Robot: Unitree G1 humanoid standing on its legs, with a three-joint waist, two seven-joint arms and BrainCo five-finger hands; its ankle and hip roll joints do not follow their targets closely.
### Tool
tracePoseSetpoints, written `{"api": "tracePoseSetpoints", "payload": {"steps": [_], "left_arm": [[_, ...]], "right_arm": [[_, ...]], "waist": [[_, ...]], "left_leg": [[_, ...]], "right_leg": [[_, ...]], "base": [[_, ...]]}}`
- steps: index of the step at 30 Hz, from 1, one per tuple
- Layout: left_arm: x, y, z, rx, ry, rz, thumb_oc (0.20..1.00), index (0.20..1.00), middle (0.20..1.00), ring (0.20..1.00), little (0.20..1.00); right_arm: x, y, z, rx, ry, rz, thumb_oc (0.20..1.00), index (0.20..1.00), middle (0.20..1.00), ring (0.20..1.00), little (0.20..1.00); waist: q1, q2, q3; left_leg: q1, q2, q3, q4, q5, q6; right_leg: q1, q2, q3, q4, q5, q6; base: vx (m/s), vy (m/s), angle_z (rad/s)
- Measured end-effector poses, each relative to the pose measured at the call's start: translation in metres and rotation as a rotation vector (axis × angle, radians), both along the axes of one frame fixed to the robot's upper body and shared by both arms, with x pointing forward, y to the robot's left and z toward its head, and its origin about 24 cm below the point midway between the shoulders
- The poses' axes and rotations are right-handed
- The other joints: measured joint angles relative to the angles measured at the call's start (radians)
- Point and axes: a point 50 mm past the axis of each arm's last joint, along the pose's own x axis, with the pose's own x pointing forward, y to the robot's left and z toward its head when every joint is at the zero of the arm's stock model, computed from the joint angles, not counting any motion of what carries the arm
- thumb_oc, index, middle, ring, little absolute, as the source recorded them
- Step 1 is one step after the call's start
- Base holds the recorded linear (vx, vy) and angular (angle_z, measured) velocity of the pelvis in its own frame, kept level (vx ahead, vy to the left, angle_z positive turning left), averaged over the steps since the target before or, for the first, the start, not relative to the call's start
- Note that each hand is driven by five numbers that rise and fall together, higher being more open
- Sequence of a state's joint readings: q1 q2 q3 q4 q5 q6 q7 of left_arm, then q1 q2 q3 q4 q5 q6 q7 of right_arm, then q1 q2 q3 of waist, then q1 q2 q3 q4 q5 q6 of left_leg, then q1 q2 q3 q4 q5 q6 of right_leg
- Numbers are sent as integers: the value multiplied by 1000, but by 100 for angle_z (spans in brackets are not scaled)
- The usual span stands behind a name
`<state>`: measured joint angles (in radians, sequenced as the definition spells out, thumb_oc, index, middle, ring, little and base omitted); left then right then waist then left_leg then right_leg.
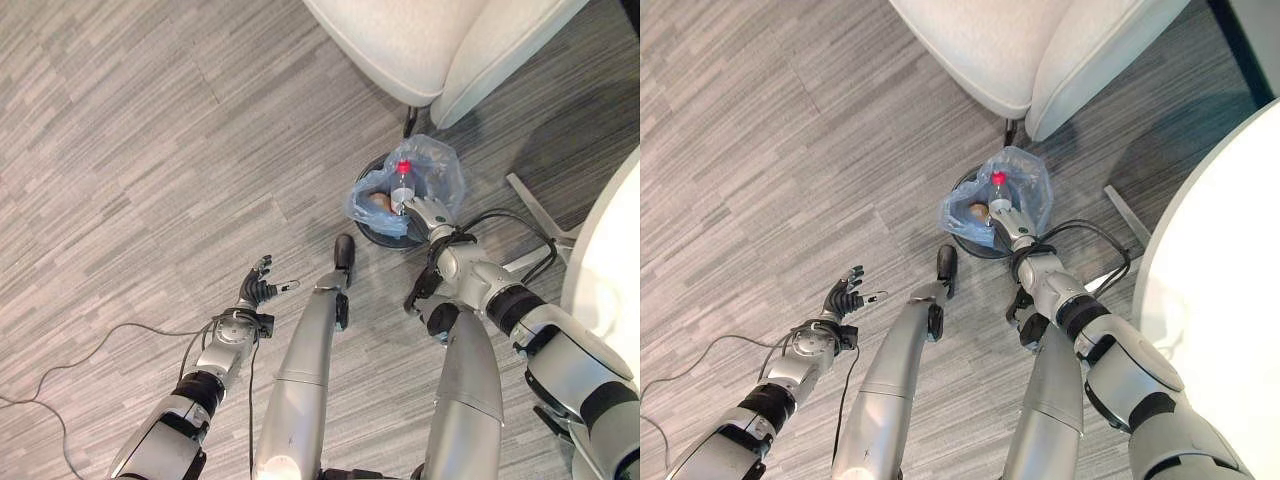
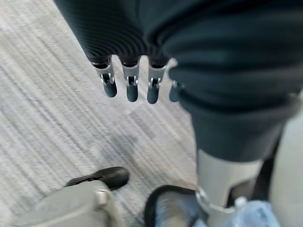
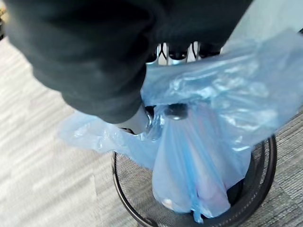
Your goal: Gather garbage on tea table into small bin, then transfer packed bag to large trash can.
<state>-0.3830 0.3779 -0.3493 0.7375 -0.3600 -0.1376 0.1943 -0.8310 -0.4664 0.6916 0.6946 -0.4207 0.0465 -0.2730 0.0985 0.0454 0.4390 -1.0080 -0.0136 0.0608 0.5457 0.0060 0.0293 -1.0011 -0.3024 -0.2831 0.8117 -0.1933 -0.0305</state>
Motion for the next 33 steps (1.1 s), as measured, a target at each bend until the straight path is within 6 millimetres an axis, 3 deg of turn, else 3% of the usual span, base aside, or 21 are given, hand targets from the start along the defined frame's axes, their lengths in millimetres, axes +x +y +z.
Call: {"api": "tracePoseSetpoints", "payload": {"steps": [3,9,14,22,27,31,33], "left_arm": [[-12,4,-13,19,46,9,1000,1000,1000,1000,1000],[-50,21,-42,-17,157,71,1000,1000,1000,1000,1000],[-74,20,-57,-28,221,59,1000,1000,1000,1000,1000],[-118,28,-77,-16,325,74,1000,1000,1000,1000,1000],[-140,31,-86,-26,379,89,1000,1000,1000,1000,1000],[-132,30,-81,4,352,66,1000,1000,1000,1000,1000],[-113,28,-71,4,297,52,1000,1000,1000,1000,1000]], "right_arm": [[-15,-1,-12,169,37,6,200,200,200,200,200],[-58,2,-39,606,154,28,200,200,200,200,200],[-78,-2,-39,793,169,56,200,200,200,200,200],[-100,-7,-48,862,228,81,200,200,200,200,200],[-104,-3,-48,862,249,122,200,200,200,200,200],[-106,-3,-51,857,271,126,200,200,200,200,200],[-105,-6,-52,847,269,119,200,200,200,200,200]], "waist": [[-18,-5,-5],[-56,-49,-51],[-67,-62,-95],[-70,-61,-207],[-67,-60,-266],[-66,-57,-265],[-68,-43,-255]], "left_leg": [[123,0,2,-69,7,1],[397,16,9,-240,36,-6],[594,28,18,-376,70,-7],[818,28,39,-530,80,-17],[905,20,87,-571,82,-6],[910,17,83,-555,84,-1],[857,24,48,-506,87,4]], "right_leg": [[119,17,-4,-70,14,13],[388,68,-19,-261,62,36],[591,107,-42,-418,110,52],[811,143,-36,-600,159,81],[867,145,10,-631,172,97],[870,147,32,-602,167,108],[814,157,170,-477,110,165]], "base": [[10,12,-9],[55,22,-14],[33,19,-7],[99,41,-10],[29,63,-26],[-192,-31,3],[-259,-128,60]]}}
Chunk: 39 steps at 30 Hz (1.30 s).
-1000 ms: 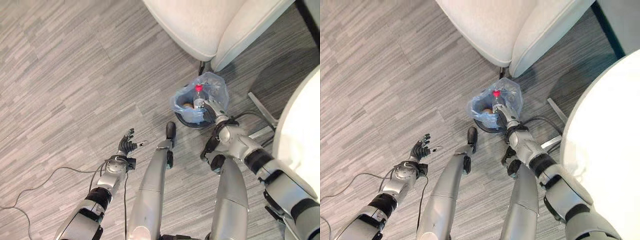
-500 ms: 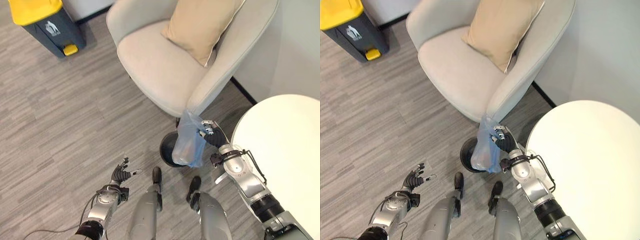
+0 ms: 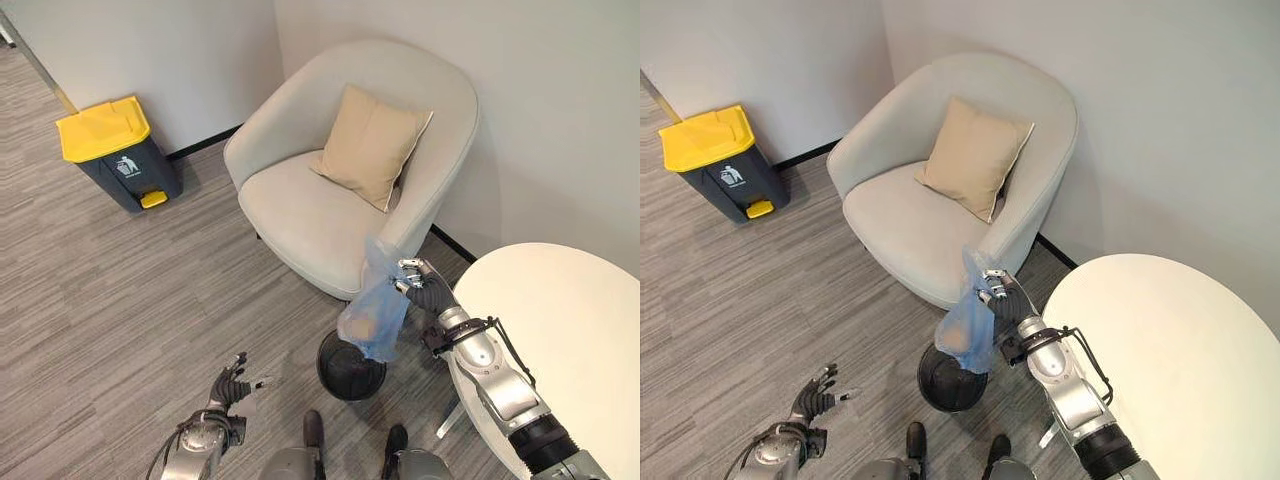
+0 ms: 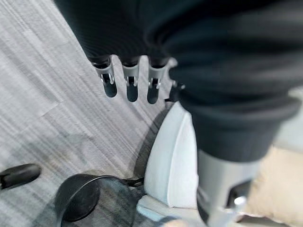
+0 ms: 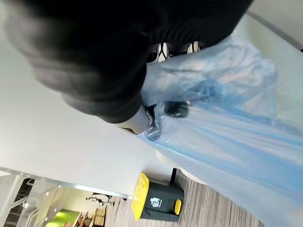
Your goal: Gather garbage on tea table into small bin, then transfer packed bag to large trash can.
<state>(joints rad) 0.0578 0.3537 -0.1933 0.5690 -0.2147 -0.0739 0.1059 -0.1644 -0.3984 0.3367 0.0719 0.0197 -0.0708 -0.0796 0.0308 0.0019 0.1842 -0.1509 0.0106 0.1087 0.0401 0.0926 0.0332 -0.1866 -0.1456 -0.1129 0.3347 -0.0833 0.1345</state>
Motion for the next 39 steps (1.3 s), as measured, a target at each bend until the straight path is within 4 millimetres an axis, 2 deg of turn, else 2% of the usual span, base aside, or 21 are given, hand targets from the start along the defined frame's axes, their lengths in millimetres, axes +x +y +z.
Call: {"api": "tracePoseSetpoints", "payload": {"steps": [2,3,4,6,8,9,10,13,15,17,19,21,22,23,25,27,29,30,31,36,39], "left_arm": [[7,1,6,5,-29,-6,1000,1000,1000,1000,1000],[9,1,9,5,-43,-4,1000,1000,1000,1000,1000],[7,-3,6,-8,-39,0,1000,1000,1000,1000,1000],[-4,-4,1,-20,-13,9,1000,1000,1000,1000,1000],[-16,-5,-7,-23,31,8,1000,1000,1000,1000,1000],[-19,-9,-10,-32,49,-1,1000,1000,1000,1000,1000],[-18,-11,-10,-38,52,-7,1000,1000,1000,1000,1000],[-4,-15,-2,-44,15,-40,1000,1000,1000,1000,1000],[7,-16,5,-45,-23,-56,1000,1000,1000,1000,1000],[18,-19,15,-51,-72,-72,1000,1000,1000,1000,1000],[31,-27,26,-63,-126,-109,1000,1000,1000,1000,1000],[38,-35,34,-74,-163,-147,1000,1000,1000,1000,1000],[43,-39,39,-78,-184,-167,1000,1000,1000,1000,1000],[49,-39,48,-67,-226,-193,1000,1000,1000,1000,1000],[49,-37,50,-28,-231,-221,1000,1000,1000,1000,1000],[48,-41,53,-29,-242,-253,1000,1000,1000,1000,1000],[51,-49,71,-36,-317,-304,1000,1000,1000,1000,1000],[52,-51,79,-24,-347,-340,1000,1000,1000,1000,1000],[53,-53,87,-10,-374,-388,1000,1000,1000,1000,1000],[62,-74,103,-16,-448,-511,1000,1000,1000,1000,1000],[63,-86,108,-14,-468,-573,1000,1000,1000,1000,1000]], "right_arm": [[0,0,-1,-3,2,-1,200,200,200,200,200],[0,-2,2,3,-13,-6,200,200,200,200,200],[4,-6,4,-7,-20,-19,200,200,200,200,200],[4,-12,4,-30,-20,-26,200,200,200,200,200],[1,-17,0,-31,-6,-47,200,200,200,200,200],[0,-22,-1,-49,0,-54,200,200,200,200,200],[0,-25,-2,-59,2,-60,200,200,200,200,200],[0,-25,1,-60,-8,-63,200,200,200,200,200],[2,-22,7,-56,-33,-50,200,200,200,200,200],[2,-22,11,-54,-49,-45,200,200,200,200,200],[3,-23,15,-49,-62,-46,200,200,200,200,200],[3,-26,17,-32,-65,-56,200,200,200,200,200],[4,-29,19,-32,-68,-64,200,200,200,200,200],[4,-31,20,-24,-70,-72,200,200,200,200,200],[3,-26,18,3,-59,-57,200,200,200,200,200],[3,-24,17,5,-53,-43,200,200,200,200,200],[3,-23,18,22,-43,-27,200,200,200,200,200],[3,-23,18,32,-36,-20,200,200,200,200,200],[2,-21,17,34,-31,-10,200,200,200,200,200],[2,-2,31,70,-70,99,200,200,200,200,200],[1,18,31,63,-64,193,200,200,200,200,200]], "waist": [[7,5,10],[19,7,10],[48,36,27],[62,59,31],[69,52,38],[69,44,46],[66,37,53],[47,10,64],[27,-21,81],[-26,-51,98],[-33,-55,99],[-58,-51,99],[-63,-48,100],[-55,-45,98],[-46,-67,96],[-49,-55,90],[-43,-20,78],[-44,-35,70],[-40,-70,46],[-49,-64,12],[-54,-63,-13]], "left_leg": [[-17,7,-31,11,21,-3],[-46,12,-65,20,39,-22],[-77,54,-102,19,80,-64],[-99,112,-125,-10,100,-121],[-135,146,-124,-28,5,-142],[-157,150,-123,-25,-77,-173],[-175,146,-108,-15,-90,-184],[-209,95,7,123,-90,-157],[-166,66,-15,266,-121,-162],[-89,72,-15,338,-172,-159],[16,110,-4,255,-180,-155],[85,115,11,135,-179,-154],[110,107,11,75,-177,-149],[154,88,-2,-18,-138,-97],[147,49,8,-13,-128,-77],[149,39,17,-33,-119,-57],[133,72,35,-52,-93,-25],[136,64,35,-51,-91,-32],[137,40,35,-50,-91,-33],[161,48,49,-64,-70,-44],[195,43,71,-85,-71,-44]], "right_leg": [[-8,22,66,146,-98,7],[19,75,106,154,-147,-13],[73,143,80,21,-151,-112],[58,202,51,-19,-115,-161],[40,238,8,-39,-83,-208],[29,232,-19,-55,-45,-231],[20,221,-39,-64,-31,-247],[11,172,-106,-189,77,-273],[16,134,-132,-255,145,-275],[44,105,-166,-304,161,-258],[45,108,-171,-333,167,-236],[45,109,-176,-359,190,-203],[45,108,-174,-367,206,-183],[30,115,-154,-373,227,-159],[21,90,-120,-380,235,-139],[21,74,-113,-397,212,-104],[-42,87,-115,-198,146,-122],[-39,79,-110,-146,120,-106],[-15,59,-91,-160,106,-122],[70,91,-75,-330,216,-136],[115,102,-52,-394,244,-131]], "base": [[-193,-197,66],[-244,-312,63],[-263,-298,47],[-274,-265,26],[-288,-138,62],[-319,-74,74],[-300,-54,77],[-228,-38,65],[-135,-15,49],[-8,52,85],[36,86,42],[46,78,46],[11,157,42],[-3,128,8],[23,111,-12],[49,79,-9],[45,57,0],[44,41,14],[47,44,-2],[43,33,-14],[55,33,-21]]}}
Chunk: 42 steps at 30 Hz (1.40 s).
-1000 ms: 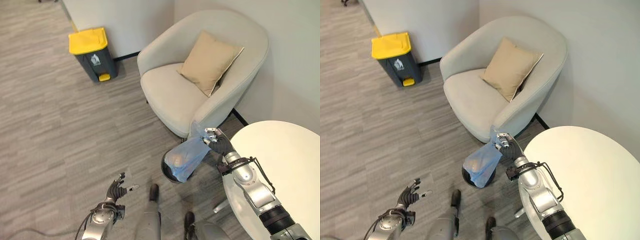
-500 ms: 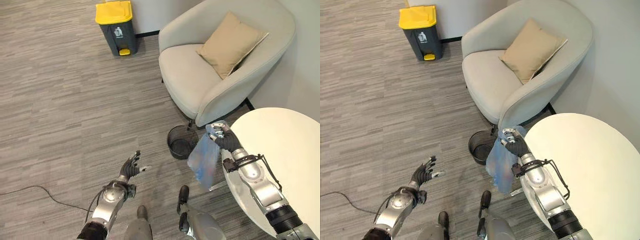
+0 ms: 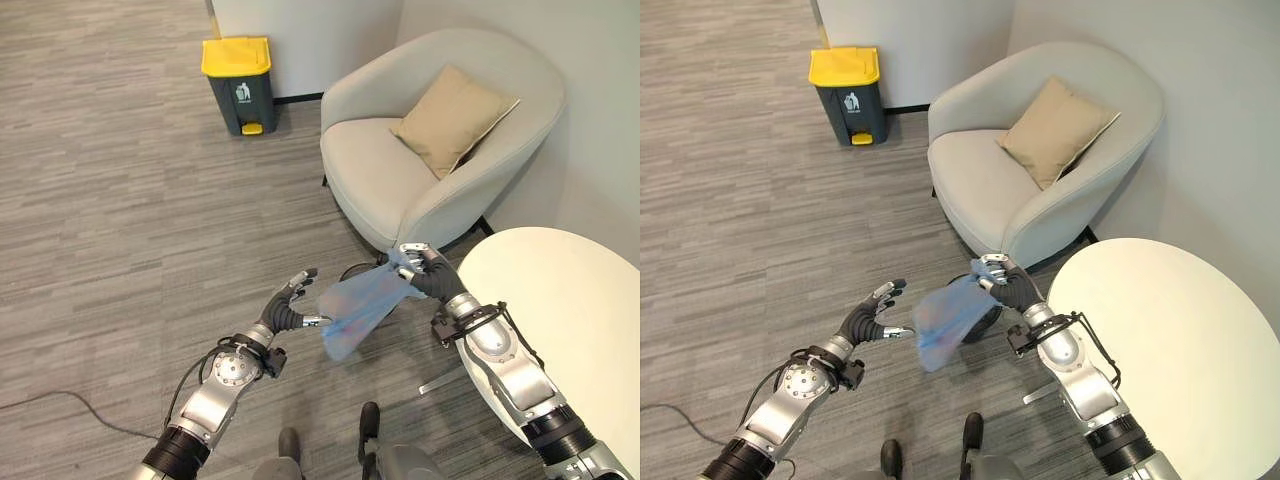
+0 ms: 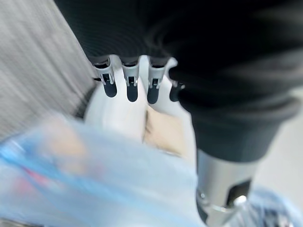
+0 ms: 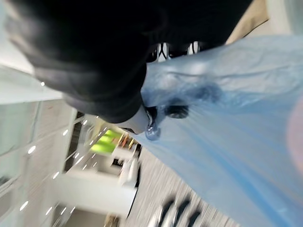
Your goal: Gather garbage on tea table into small bin, then transfer packed bag to large trash can.
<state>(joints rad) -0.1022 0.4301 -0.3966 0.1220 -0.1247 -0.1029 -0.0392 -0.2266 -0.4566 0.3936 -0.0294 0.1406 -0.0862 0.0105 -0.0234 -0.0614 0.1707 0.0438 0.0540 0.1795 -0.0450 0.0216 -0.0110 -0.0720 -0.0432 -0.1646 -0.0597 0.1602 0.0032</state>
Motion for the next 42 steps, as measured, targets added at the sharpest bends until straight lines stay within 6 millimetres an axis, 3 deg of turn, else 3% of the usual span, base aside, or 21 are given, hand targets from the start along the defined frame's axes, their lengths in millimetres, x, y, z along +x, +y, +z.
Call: {"api": "tracePoseSetpoints", "payload": {"steps": [5,11,14,18,24,28,32,33,34,38,42], "left_arm": [[8,-21,10,29,-71,-46,1000,1000,1000,1000,1000],[14,-34,18,40,-132,-39,1000,1000,1000,1000,1000],[13,-41,17,20,-127,-43,1000,1000,1000,1000,1000],[11,-46,0,31,-62,-22,1000,1000,1000,1000,1000],[9,-36,-27,96,38,50,1000,1000,1000,1000,1000],[5,-28,-43,158,96,78,1000,1000,1000,1000,1000],[7,-31,-40,180,71,66,1000,1000,1000,1000,1000],[9,-33,-38,178,62,64,859,859,859,859,859],[11,-35,-34,175,46,61,200,200,200,200,200],[27,-42,-14,168,-42,61,200,200,200,200,200],[30,-41,3,135,-111,82,200,200,200,200,200]], "right_arm": [[3,45,18,48,-40,174,200,200,200,200,200],[2,74,35,114,-75,272,200,200,200,200,200],[0,79,37,130,-77,290,200,200,200,200,200],[-4,85,33,150,-46,319,200,200,200,200,200],[-3,84,34,157,-50,296,200,200,200,200,200],[0,88,44,151,-87,312,200,200,200,200,200],[-3,100,49,194,-76,352,200,200,200,200,200],[-5,104,49,201,-73,368,200,200,200,200,200],[-7,109,50,220,-70,380,200,200,200,200,200],[-11,117,56,305,-46,416,200,200,200,200,200],[-16,115,65,316,-79,452,200,200,200,200,200]], "waist": [[1,-7,-35],[7,-25,-59],[8,-29,-68],[9,-35,-81],[10,-35,-81],[14,-34,-82],[22,-34,-84],[24,-33,-84],[25,-34,-86],[26,-35,-92],[21,-35,-92]], "left_leg": [[31,-3,20,-23,2,-2],[34,-6,20,-26,4,-2],[42,-7,20,-29,4,-3],[47,-8,21,-32,4,-3],[47,-6,21,-32,4,-3],[48,-6,22,-32,4,-3],[48,-6,22,-32,5,-3],[48,-7,22,-32,5,-3],[48,-7,22,-32,5,-3],[48,-7,21,-32,5,-4],[49,-6,22,-32,5,-4]], "right_leg": [[20,2,21,-20,13,1],[21,2,24,-21,16,3],[29,1,24,-21,15,3],[32,0,24,-21,14,5],[31,0,25,-21,11,10],[32,1,25,-21,16,4],[32,0,25,-21,16,3],[32,1,25,-21,17,3],[32,0,25,-21,17,3],[33,-1,24,-21,17,3],[33,0,24,-21,17,3]], "base": [[36,25,-13],[5,4,0],[0,0,0],[0,0,0],[0,0,0],[0,8,0],[0,0,0],[0,0,0],[0,0,0],[0,0,0],[0,0,0]]}}
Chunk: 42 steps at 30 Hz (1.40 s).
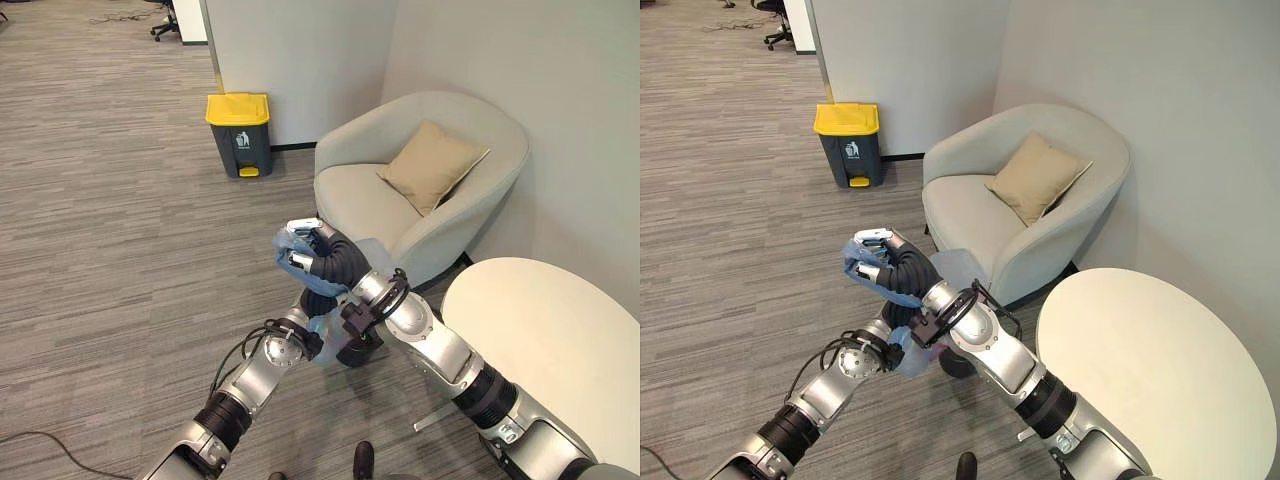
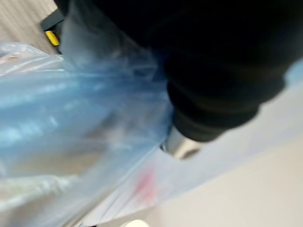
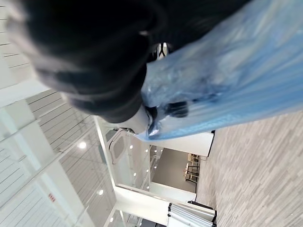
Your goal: Gather garbage on tea table into small bin, then transfer packed bag to large trash can.
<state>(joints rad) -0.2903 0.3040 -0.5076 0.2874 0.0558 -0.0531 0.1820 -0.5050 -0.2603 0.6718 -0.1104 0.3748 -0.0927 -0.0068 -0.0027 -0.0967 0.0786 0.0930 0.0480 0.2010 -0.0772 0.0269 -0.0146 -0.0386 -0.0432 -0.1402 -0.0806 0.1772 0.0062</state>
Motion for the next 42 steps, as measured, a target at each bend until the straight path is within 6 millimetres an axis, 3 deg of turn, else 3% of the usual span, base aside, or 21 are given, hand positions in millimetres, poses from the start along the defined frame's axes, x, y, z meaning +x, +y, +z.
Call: {"api": "tracePoseSetpoints", "payload": {"steps": [4,5,6,7,8,10,12,15,16,18,19,20,21,22,24,30,36,39,42], "left_arm": [[-2,7,0,-14,-3,29,200,200,200,200,200],[-8,14,-2,-36,5,61,200,200,200,200,200],[-12,23,-3,-39,8,86,200,200,200,200,200],[-16,31,-5,-43,10,113,200,200,200,200,200],[-21,47,-10,-21,26,156,200,200,200,200,200],[-33,69,-21,14,62,220,200,200,200,200,200],[-45,76,-31,13,102,249,200,200,200,200,200],[-55,84,-39,12,135,283,200,200,200,200,200],[-62,97,-43,11,153,342,200,200,200,200,200],[-64,102,-45,12,160,361,200,200,200,200,200],[-69,105,-50,9,183,372,200,200,200,200,200],[-88,129,-65,-13,267,482,200,200,200,200,200],[-101,141,-75,-2,328,513,200,200,200,200,200],[-106,149,-79,-7,353,546,200,200,200,200,200],[-129,167,-92,10,442,613,200,200,200,200,200],[-143,174,-101,4,510,625,200,200,200,200,200],[-179,177,-122,-93,632,744,200,200,200,200,200],[-173,175,-122,-105,627,742,200,200,200,200,200],[-150,167,-116,-155,576,719,200,200,200,200,200]], "right_arm": [[-1,-8,3,-14,-36,0,200,200,200,200,200],[0,-18,1,-53,-61,-29,269,269,269,269,269],[-1,-33,-4,-87,-87,-82,799,799,799,799,799],[-1,-45,-9,-134,-110,-131,1000,1000,1000,1000,1000],[1,-66,-13,-252,-168,-207,1000,1000,1000,1000,1000],[2,-90,-7,-411,-317,-329,1000,1000,1000,1000,1000],[1,-94,-1,-468,-414,-385,1000,1000,1000,1000,1000],[-1,-97,-6,-489,-426,-398,1000,1000,1000,1000,1000],[-3,-113,-21,-517,-352,-456,1000,1000,1000,1000,1000],[-6,-123,-33,-538,-295,-487,1000,1000,1000,1000,1000],[-8,-133,-49,-554,-224,-511,1000,1000,1000,1000,1000],[-23,-182,-122,-685,147,-663,1000,1000,1000,1000,1000],[-43,-205,-154,-759,312,-704,1000,1000,1000,1000,1000],[-53,-218,-169,-787,399,-740,1000,1000,1000,1000,1000],[-83,-242,-196,-911,571,-762,1000,1000,1000,1000,1000],[-99,-252,-215,-920,676,-807,1000,1000,1000,1000,1000],[-103,-255,-222,-869,738,-866,1000,1000,1000,1000,1000],[-99,-253,-221,-832,741,-876,1000,1000,1000,1000,1000],[-86,-253,-216,-817,707,-900,1000,1000,1000,1000,1000]], "waist": [[-11,0,0],[-15,0,0],[-17,0,-1],[-17,0,-1],[-17,0,-1],[-20,1,-1],[-20,3,-2],[-21,7,-5],[-19,11,-7],[-19,17,-9],[-19,25,-10],[-16,24,-34],[-15,47,-26],[-16,40,-31],[-21,59,-26],[-15,61,-17],[-8,71,8],[2,64,47],[14,60,102]], "left_leg": [[5,0,1,-1,0,0],[14,1,2,-2,0,0],[16,2,1,-2,0,0],[16,2,1,-2,0,0],[16,2,1,-2,0,0],[17,3,3,-2,0,0],[18,3,4,-2,0,-1],[18,4,4,-2,0,-1],[17,3,3,-2,1,-1],[17,3,3,-2,1,0],[15,4,2,-2,1,0],[27,6,-2,-2,-2,1],[19,6,-4,-2,-2,1],[20,5,-5,-2,-2,1],[12,5,-5,-3,-2,1],[11,16,-26,-9,-9,-1],[-14,18,-45,1,-8,-1],[-52,22,-70,40,-6,0],[-113,23,-104,84,8,-12]], "right_leg": [[5,0,0,0,-1,1],[14,0,0,0,-2,3],[18,-1,0,0,-9,12],[17,-1,0,0,-9,13],[17,-2,1,-1,-10,13],[16,-2,1,-1,-13,17],[17,-1,1,-1,-13,17],[17,-2,2,-4,-13,17],[17,-2,2,-5,-13,17],[17,-3,2,-6,-13,17],[16,-3,1,-4,-14,17],[29,0,-2,-6,-24,16],[24,-3,-5,-6,-25,18],[25,-3,-6,-7,-26,18],[19,-3,-10,-6,-25,19],[26,2,-28,-7,-38,1],[17,2,-44,-7,-38,2],[13,0,-69,-5,-37,2],[-3,-7,-116,-1,-34,3]], "base": [[28,0,-1],[42,-18,2],[48,-24,2],[31,-21,2],[0,0,0],[34,-28,-4],[30,-35,-1],[6,-11,1],[0,0,0],[10,-46,1],[-11,-58,4],[-15,-43,8],[-14,-57,9],[-3,-36,4],[-4,-17,-1],[-20,-45,11],[-53,-46,8],[-117,-17,29],[-137,8,44]]}}
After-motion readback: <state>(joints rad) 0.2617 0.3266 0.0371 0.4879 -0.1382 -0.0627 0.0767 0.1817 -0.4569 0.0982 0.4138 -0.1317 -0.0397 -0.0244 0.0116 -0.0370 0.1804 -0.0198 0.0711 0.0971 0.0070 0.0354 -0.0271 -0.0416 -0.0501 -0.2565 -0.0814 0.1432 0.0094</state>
